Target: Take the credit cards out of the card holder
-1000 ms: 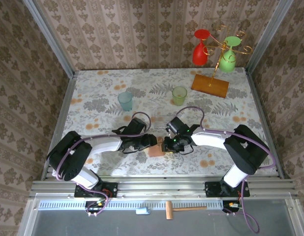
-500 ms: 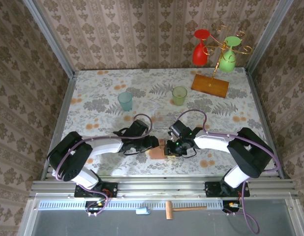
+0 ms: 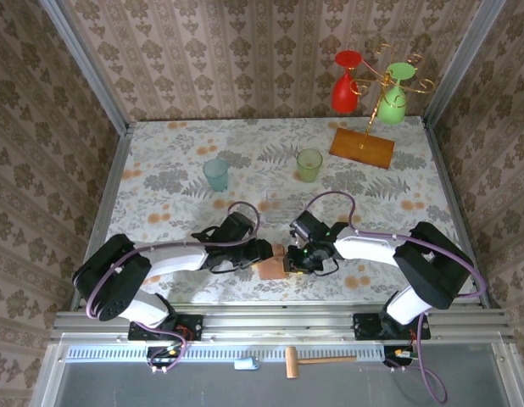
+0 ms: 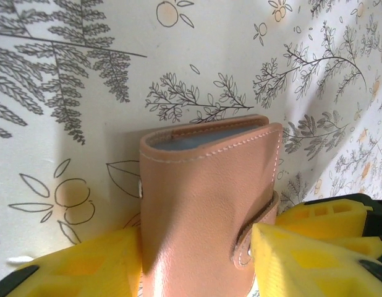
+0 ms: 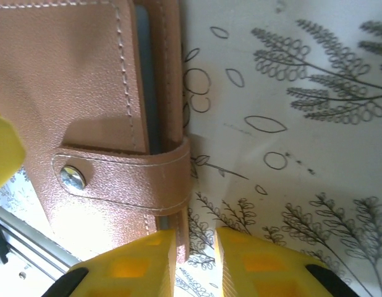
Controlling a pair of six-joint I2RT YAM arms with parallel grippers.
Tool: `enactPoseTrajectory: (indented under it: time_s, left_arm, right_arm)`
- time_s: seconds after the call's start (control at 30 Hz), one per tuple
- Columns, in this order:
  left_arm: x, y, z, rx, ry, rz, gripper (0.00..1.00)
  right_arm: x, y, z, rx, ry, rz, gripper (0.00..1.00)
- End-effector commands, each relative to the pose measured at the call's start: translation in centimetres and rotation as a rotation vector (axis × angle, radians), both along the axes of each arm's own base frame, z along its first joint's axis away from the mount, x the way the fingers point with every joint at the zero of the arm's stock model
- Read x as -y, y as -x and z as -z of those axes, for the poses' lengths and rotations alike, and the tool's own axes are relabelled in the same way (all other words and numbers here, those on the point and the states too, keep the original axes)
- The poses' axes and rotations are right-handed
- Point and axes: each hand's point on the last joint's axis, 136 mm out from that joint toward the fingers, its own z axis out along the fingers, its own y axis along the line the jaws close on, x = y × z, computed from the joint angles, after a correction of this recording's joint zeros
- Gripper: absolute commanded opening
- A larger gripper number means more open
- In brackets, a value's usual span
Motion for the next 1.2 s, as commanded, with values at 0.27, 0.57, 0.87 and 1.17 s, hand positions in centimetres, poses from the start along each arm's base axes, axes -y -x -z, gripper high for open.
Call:
enactPoseTrajectory:
  time_s: [0.27,0.57,0.87,1.17]
  left_arm:
    - [-3.7,-1.2,-1.4,0.02,-0.009,-0.115,0.51]
    - [-7.1,-2.9,-2.7,0.039,0.035,-0.206,0.5]
    - [-8.4,-3.6,-3.5,0.067,0.058,-0.242,0.51]
    - [-9.0,-3.5,-3.5,0.073,0.064,-0.279,0.5]
  right_arm:
    - [2.6,-1.3,-3.2,0.123,0.18,-0.057,0.27]
    - [-0.4,-1.3,-6.1,0.378,0.081,-0.615,0.3]
    - [-0.5,-0.3,-5.3,0.588,0.112,-1.204,0.31]
    - [-0.3,-1.3,-3.4,0.574,0.206,-1.382,0.37]
